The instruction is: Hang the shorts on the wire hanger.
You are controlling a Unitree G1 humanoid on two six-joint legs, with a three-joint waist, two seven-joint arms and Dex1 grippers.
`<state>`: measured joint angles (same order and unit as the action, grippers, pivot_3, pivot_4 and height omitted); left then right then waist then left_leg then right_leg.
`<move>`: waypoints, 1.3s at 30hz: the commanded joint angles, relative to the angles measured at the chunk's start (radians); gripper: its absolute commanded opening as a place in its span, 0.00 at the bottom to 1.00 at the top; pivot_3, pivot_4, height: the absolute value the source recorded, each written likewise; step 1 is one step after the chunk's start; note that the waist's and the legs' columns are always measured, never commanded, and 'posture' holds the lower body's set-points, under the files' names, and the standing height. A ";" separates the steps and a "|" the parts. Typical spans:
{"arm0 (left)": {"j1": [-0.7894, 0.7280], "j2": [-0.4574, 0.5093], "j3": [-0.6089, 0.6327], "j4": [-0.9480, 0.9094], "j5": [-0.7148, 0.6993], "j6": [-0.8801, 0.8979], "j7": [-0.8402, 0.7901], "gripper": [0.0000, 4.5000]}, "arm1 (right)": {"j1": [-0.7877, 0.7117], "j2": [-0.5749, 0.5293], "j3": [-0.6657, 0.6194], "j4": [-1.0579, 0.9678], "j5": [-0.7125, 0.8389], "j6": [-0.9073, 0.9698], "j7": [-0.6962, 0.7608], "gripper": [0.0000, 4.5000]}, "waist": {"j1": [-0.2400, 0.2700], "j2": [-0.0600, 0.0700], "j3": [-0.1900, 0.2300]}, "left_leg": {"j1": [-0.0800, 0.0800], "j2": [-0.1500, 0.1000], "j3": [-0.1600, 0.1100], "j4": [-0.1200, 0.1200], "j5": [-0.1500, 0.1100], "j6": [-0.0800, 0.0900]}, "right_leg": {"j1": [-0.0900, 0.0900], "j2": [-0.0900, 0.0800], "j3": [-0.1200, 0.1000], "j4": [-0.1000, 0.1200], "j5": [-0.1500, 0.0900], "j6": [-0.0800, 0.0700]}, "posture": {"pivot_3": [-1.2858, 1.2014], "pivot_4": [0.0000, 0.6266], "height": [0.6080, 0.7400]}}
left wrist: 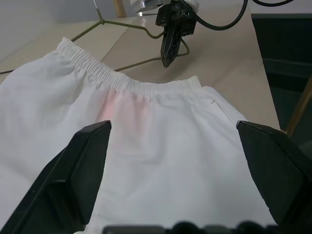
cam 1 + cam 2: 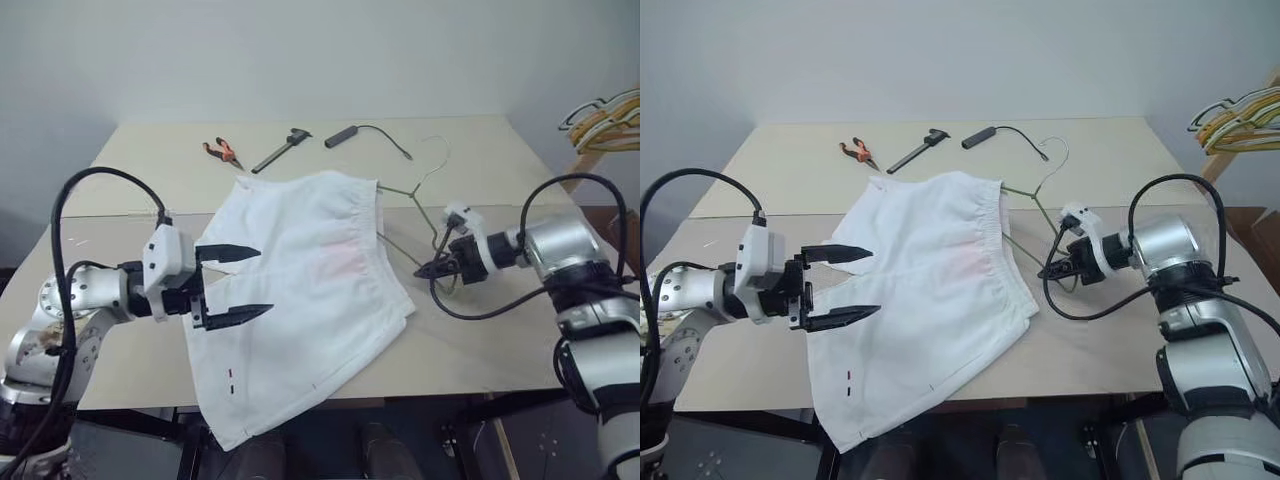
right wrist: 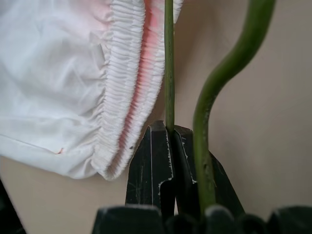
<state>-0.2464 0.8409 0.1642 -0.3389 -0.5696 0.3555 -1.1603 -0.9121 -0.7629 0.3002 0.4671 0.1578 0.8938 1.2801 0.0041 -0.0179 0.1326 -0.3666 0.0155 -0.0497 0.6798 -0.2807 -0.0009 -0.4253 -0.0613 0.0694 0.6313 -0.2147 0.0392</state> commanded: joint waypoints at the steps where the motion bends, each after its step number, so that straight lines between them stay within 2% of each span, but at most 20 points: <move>1: -0.065 0.021 -0.005 0.052 0.025 -0.050 -0.034 1.00 | 0.004 -0.041 -0.071 -0.196 -0.026 -0.030 -0.105 0.00 | -0.003 0.000 0.000 | 0.000 0.000 0.000 0.000 0.000 0.000 | 0.000 0.000 0.000 0.000 0.000 0.000 | 0.54 0.09 1.00; 6: -0.177 0.035 -0.026 0.180 0.093 -0.145 -0.083 1.00 | 0.045 -0.048 -0.102 -0.410 -0.075 -0.086 -0.249 0.00 | -0.015 -0.001 -0.001 | -0.001 0.000 0.000 0.000 0.001 -0.001 | -0.001 0.000 0.000 0.000 0.000 0.000 | 0.53 0.06 1.00; 10: -0.341 0.076 -0.036 0.338 0.143 -0.239 -0.151 1.00 | 0.080 -0.057 -0.062 -0.593 -0.143 -0.138 -0.317 0.00 | -0.018 -0.001 -0.002 | -0.002 0.000 0.000 0.000 0.001 -0.002 | -0.001 0.000 0.000 0.000 0.000 0.000 | 0.52 0.04 1.00; 16: -0.569 0.109 -0.088 0.566 0.214 -0.395 -0.283 1.00 | 0.104 -0.108 0.024 -0.751 -0.241 -0.204 -0.314 0.00 | -0.026 -0.002 -0.020 | -0.003 0.000 0.000 0.000 0.002 -0.003 | -0.002 0.000 0.000 -0.001 0.000 0.000 | 0.52 0.02 1.00; 21: -0.704 0.059 -0.153 0.712 0.273 -0.491 -0.338 1.00 | 0.110 -0.141 0.078 -0.809 -0.289 -0.241 -0.281 0.00 | -0.025 -0.005 -0.036 | -0.002 0.000 0.000 0.001 0.002 -0.003 | 0.000 0.000 -0.001 0.000 0.000 0.001 | 0.51 0.01 1.00; 29: -0.816 -0.067 -0.318 0.932 0.436 -0.667 -0.419 1.00 | 0.103 -0.138 0.106 -0.845 -0.309 -0.250 -0.218 0.00 | -0.040 -0.005 -0.052 | -0.001 0.000 0.000 0.002 0.002 -0.003 | 0.001 0.001 -0.001 -0.001 0.001 0.001 | 0.51 0.01 1.00; 34: -0.852 -0.116 -0.380 1.024 0.523 -0.748 -0.413 1.00 | 0.094 -0.131 0.110 -0.853 -0.316 -0.223 -0.192 0.00 | -0.057 -0.005 -0.052 | -0.002 0.000 -0.001 0.002 0.002 -0.003 | 0.000 0.001 0.000 -0.001 0.001 0.001 | 0.50 0.01 1.00; 39: -0.872 -0.148 -0.428 1.103 0.640 -0.836 -0.317 1.00 | 0.085 -0.122 0.107 -0.863 -0.307 -0.175 -0.167 0.00 | -0.074 -0.005 -0.053 | -0.001 0.000 -0.001 0.002 0.002 -0.003 | 0.000 0.001 0.000 0.000 0.001 0.001 | 0.50 0.02 1.00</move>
<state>-1.0908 0.6937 -0.2603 0.7488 0.0461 -0.4524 -1.5067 -0.7941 -0.8902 0.4268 -0.3632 -0.1522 0.6955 1.1054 -0.0701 -0.0225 0.0799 -0.3678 0.0154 -0.0506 0.6817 -0.2789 -0.0036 -0.4250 -0.0606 0.0692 0.6314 -0.2141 0.0402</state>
